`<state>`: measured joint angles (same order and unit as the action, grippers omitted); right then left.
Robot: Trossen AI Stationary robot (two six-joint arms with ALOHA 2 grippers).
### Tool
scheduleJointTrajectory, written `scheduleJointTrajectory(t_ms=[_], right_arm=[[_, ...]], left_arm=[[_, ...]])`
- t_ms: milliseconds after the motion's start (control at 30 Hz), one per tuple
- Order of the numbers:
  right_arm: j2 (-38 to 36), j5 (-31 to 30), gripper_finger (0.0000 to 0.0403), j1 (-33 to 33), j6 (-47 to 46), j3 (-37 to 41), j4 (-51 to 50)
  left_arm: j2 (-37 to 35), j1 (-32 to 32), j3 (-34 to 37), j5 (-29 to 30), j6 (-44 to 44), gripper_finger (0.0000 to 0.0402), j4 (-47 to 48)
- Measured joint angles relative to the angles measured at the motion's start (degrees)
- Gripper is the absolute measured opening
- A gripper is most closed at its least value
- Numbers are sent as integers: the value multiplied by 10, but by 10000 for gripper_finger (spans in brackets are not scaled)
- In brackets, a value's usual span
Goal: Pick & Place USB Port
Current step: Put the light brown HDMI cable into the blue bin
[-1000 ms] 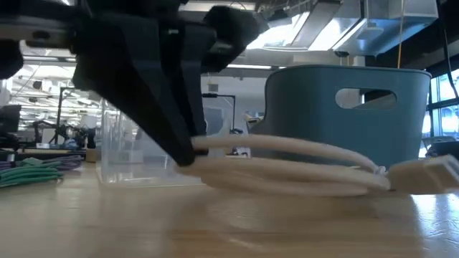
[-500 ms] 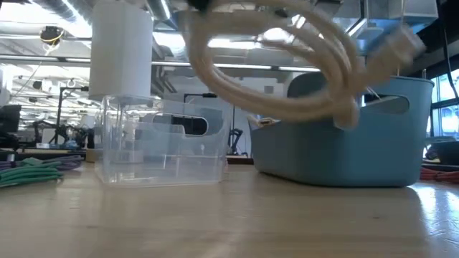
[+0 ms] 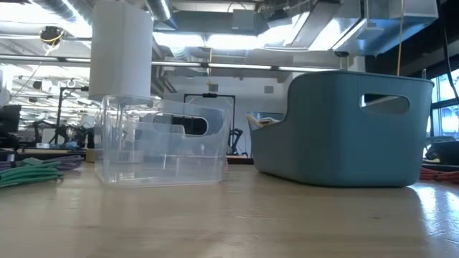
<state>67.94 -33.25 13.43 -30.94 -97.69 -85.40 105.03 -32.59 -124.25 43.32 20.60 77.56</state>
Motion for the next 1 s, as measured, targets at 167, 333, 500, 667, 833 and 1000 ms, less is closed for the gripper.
scheduleJointTrajectory(t_ms=[167,333,500,667,833,1000], right_arm=[[0,-2,132,0,5,0,55],[2,-2,132,0,81,0,168],[3,-2,132,0,146,0,252],[3,-2,132,0,146,0,250],[2,-6,132,0,113,0,229],[0,-8,132,0,112,-1,234]], left_arm=[[-32,2,0,185,46,7,-2],[-37,35,1,240,25,7,-21],[-37,88,1,129,-112,7,-134],[-36,168,1,-139,-319,7,-363],[-31,259,1,-337,-392,7,-482],[-31,342,2,-500,-380,7,-504]])
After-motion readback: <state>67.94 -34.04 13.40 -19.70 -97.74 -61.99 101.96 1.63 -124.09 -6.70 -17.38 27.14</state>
